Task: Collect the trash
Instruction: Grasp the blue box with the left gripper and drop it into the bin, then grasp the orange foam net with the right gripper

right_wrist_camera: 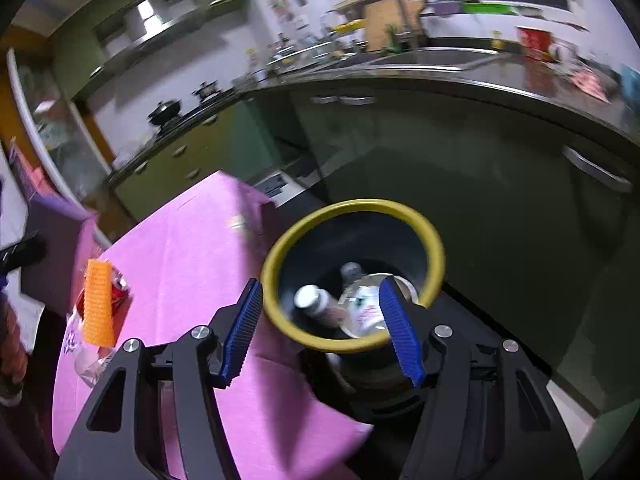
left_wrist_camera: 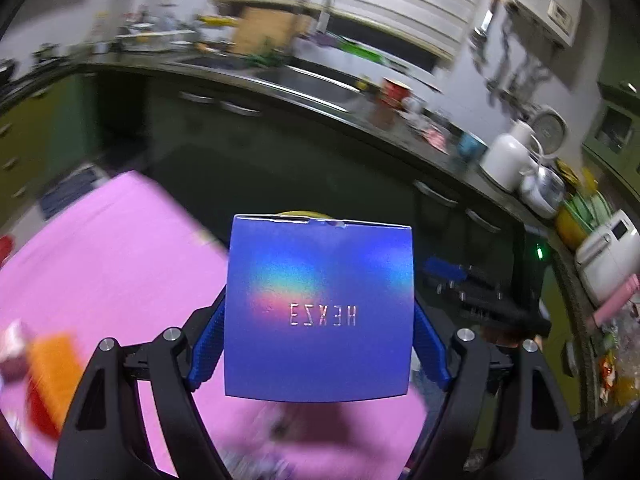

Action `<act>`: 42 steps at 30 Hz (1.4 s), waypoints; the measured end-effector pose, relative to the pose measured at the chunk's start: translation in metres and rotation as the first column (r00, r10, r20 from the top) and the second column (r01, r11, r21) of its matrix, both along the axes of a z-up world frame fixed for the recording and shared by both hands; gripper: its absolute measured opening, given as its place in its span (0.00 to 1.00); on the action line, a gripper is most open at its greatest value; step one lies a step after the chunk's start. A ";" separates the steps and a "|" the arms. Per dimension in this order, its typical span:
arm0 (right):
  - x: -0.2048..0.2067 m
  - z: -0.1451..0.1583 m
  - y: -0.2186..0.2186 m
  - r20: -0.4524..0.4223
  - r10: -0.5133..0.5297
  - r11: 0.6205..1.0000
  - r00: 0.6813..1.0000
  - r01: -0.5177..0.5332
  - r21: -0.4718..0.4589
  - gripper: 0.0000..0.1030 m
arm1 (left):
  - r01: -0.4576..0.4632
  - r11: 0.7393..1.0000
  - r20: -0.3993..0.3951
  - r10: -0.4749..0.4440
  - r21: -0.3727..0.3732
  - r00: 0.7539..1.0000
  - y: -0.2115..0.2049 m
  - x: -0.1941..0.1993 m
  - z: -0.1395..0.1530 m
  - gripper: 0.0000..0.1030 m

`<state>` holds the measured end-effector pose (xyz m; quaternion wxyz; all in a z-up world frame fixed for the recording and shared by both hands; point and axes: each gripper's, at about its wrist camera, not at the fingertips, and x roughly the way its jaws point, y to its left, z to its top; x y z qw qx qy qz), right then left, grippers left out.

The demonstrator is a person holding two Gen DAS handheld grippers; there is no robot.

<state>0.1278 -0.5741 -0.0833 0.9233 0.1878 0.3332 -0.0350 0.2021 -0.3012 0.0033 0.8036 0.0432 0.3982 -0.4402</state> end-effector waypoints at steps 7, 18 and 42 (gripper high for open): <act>-0.023 -0.016 -0.049 -0.006 -0.092 0.994 0.996 0.092 0.055 0.59 | 0.031 0.997 -0.074 -0.026 0.074 0.997 -0.121 0.054 -0.046 0.73; -0.033 -0.022 -0.066 -0.021 -0.123 0.990 0.992 0.124 0.070 0.63 | -0.094 0.993 -0.162 0.106 0.077 0.981 -0.131 0.090 -0.086 0.86; 0.119 0.009 0.235 -0.082 0.536 0.844 0.840 -0.534 0.048 0.66 | -0.532 0.814 0.348 0.580 -0.231 0.737 0.243 -0.026 0.035 0.94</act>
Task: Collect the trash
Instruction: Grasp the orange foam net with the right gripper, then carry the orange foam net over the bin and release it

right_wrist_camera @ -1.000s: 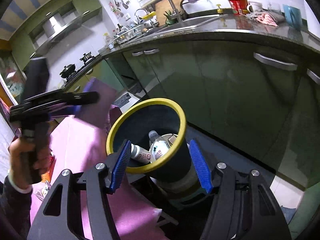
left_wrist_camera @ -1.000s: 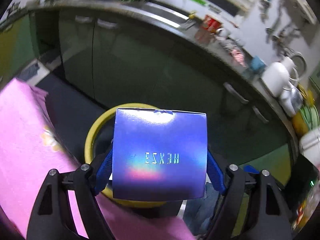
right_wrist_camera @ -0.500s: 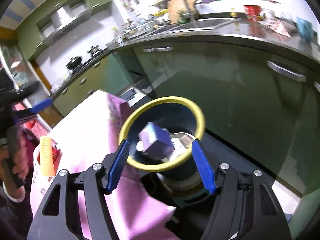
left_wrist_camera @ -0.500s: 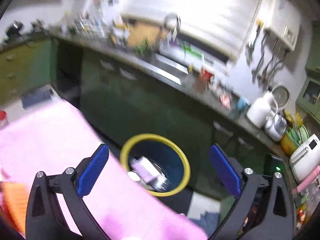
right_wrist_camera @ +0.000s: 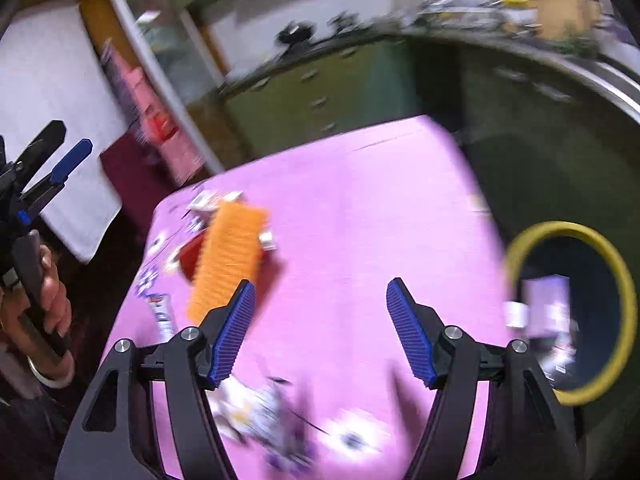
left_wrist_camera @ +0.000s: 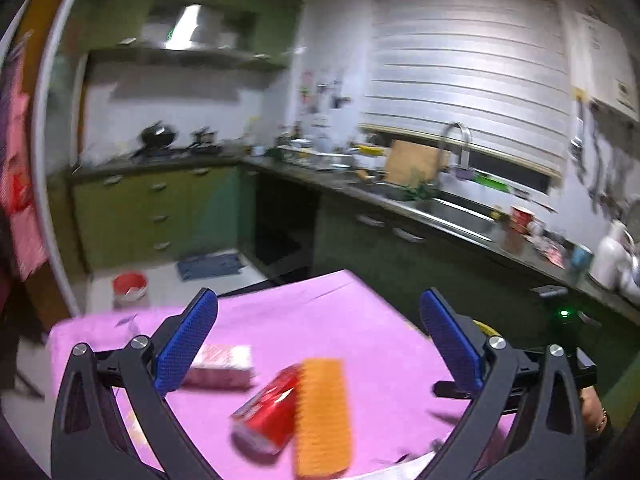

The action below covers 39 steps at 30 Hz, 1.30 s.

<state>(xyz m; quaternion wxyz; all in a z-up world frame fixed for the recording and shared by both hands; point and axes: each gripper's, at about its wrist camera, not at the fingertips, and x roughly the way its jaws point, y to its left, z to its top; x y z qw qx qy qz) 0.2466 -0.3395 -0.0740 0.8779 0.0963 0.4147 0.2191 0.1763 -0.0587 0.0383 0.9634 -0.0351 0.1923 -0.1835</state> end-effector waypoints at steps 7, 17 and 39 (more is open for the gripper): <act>0.054 -0.032 0.082 -0.141 0.136 0.989 0.981 -0.125 0.078 0.69 | -0.116 0.990 -0.091 0.108 -0.084 0.990 0.054 0.011 -0.026 0.94; 0.077 -0.048 0.107 -0.193 0.145 0.985 0.971 -0.124 0.117 0.73 | -0.154 0.986 -0.080 0.149 -0.065 0.986 0.065 0.009 -0.033 0.94; 0.035 -0.008 0.041 -0.043 0.029 0.984 0.999 -0.021 0.175 0.16 | -0.085 0.993 -0.154 0.071 -0.082 0.986 0.066 0.024 -0.048 0.94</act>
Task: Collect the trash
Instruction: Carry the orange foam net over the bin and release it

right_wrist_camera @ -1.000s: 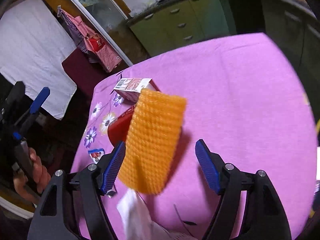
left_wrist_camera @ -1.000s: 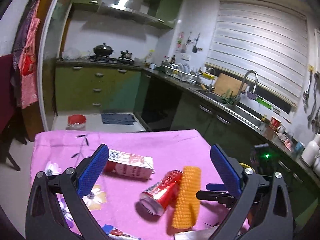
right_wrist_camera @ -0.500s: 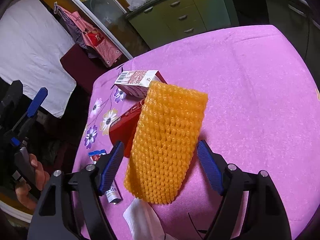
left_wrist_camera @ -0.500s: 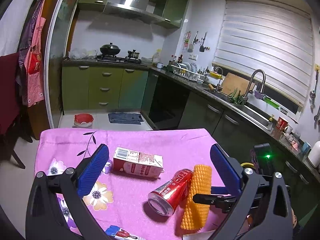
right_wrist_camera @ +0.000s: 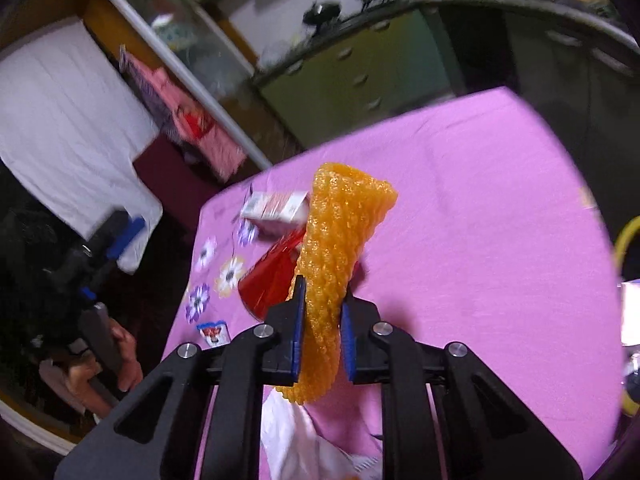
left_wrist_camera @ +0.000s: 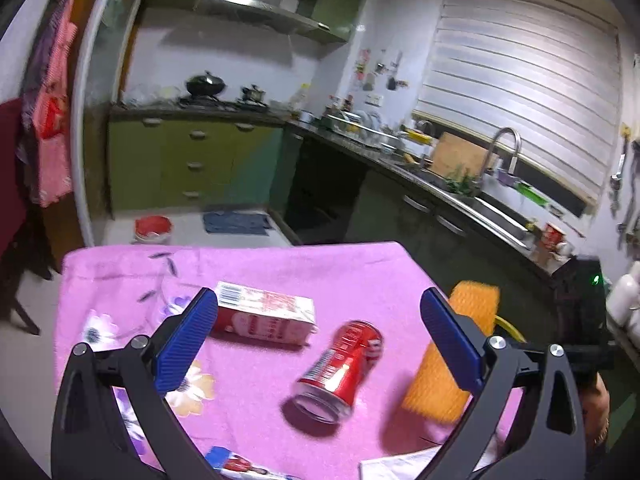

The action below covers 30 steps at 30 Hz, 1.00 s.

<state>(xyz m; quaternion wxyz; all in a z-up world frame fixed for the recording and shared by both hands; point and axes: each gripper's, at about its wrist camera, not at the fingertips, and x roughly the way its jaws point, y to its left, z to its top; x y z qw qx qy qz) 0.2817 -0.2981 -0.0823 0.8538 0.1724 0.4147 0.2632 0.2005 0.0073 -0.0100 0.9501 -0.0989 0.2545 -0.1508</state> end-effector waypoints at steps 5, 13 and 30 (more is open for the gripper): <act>-0.025 0.023 -0.092 0.115 -0.275 0.956 0.955 0.284 -0.072 0.16 | 0.047 0.999 -0.027 -0.048 -0.005 0.999 -0.009 0.003 -0.006 0.94; -0.016 -0.027 -0.233 0.106 -0.603 0.718 0.791 0.596 -0.360 0.20 | 0.092 0.996 -0.027 -0.092 -0.006 0.995 -0.020 0.004 -0.009 0.94; 0.000 -0.090 -0.255 0.129 -0.654 0.541 0.746 0.579 -0.610 0.59 | 0.202 0.979 -0.104 -0.198 0.027 0.975 -0.039 0.012 -0.021 0.94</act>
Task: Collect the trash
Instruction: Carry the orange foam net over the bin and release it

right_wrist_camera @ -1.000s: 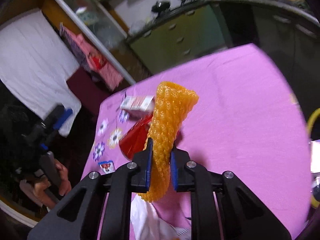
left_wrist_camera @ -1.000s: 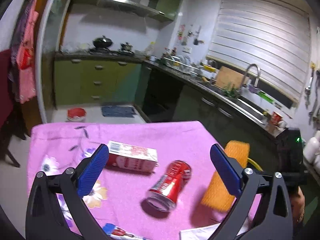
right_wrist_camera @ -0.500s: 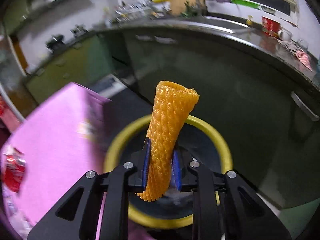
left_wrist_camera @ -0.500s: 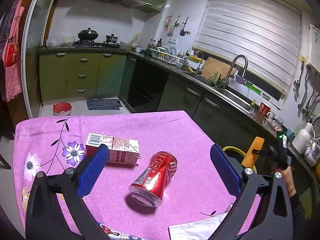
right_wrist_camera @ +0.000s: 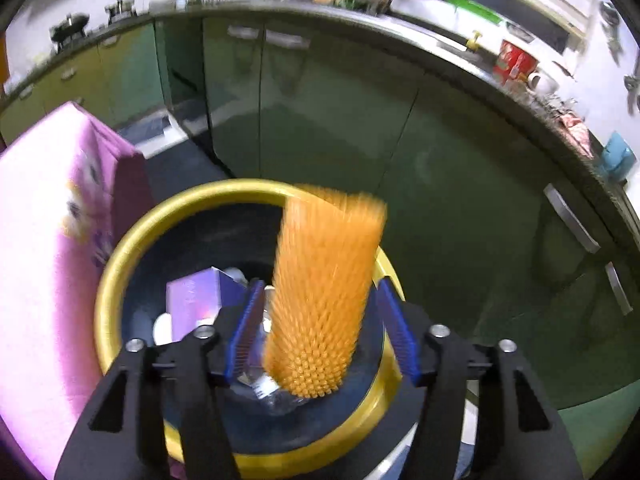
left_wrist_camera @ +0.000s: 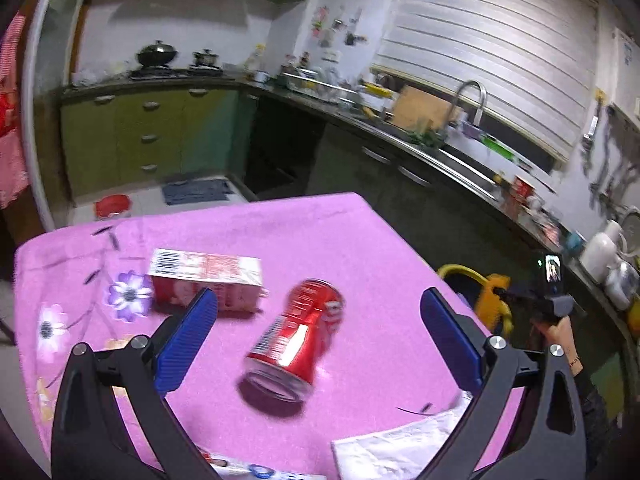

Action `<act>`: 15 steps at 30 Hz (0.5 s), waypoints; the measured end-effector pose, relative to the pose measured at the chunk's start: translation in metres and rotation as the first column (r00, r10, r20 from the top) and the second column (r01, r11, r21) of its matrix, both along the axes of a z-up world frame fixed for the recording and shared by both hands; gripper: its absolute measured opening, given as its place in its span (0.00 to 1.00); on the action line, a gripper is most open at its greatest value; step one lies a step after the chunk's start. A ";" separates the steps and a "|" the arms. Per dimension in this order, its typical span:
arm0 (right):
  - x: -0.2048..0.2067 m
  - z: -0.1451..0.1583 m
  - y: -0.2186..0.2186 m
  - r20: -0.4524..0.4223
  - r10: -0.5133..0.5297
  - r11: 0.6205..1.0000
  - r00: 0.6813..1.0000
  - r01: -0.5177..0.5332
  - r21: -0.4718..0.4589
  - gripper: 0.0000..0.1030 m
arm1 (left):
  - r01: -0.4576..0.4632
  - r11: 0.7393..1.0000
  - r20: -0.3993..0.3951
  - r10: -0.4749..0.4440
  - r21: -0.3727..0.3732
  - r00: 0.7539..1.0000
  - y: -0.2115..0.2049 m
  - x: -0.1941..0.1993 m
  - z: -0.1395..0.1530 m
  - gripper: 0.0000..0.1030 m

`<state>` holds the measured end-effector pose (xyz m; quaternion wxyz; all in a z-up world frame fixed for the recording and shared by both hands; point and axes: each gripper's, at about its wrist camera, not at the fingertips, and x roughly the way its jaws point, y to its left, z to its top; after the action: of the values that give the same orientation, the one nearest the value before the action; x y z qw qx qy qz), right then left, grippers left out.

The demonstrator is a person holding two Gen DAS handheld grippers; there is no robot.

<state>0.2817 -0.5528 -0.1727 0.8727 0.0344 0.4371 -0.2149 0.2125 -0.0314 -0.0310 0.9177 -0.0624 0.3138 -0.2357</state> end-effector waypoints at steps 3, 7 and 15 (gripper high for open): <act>-0.009 0.017 0.013 0.038 0.025 1.000 0.999 -0.025 -0.017 0.67 | 0.044 0.998 -0.010 -0.043 0.039 0.999 -0.007 0.003 -0.002 0.94; 0.003 0.020 0.017 0.006 0.068 0.998 0.998 -0.068 -0.005 0.69 | 0.085 0.995 -0.052 -0.082 0.061 0.995 -0.014 0.011 -0.008 0.94; -0.018 0.057 0.010 0.125 0.074 0.987 0.989 -0.090 0.132 0.69 | 0.117 0.984 -0.086 -0.106 0.134 0.991 -0.020 0.021 -0.017 0.94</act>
<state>0.2642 -0.5430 -0.1161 0.9010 0.0889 0.3987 -0.1457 0.2339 -0.0516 -0.0482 0.8922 0.0098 0.3681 -0.2616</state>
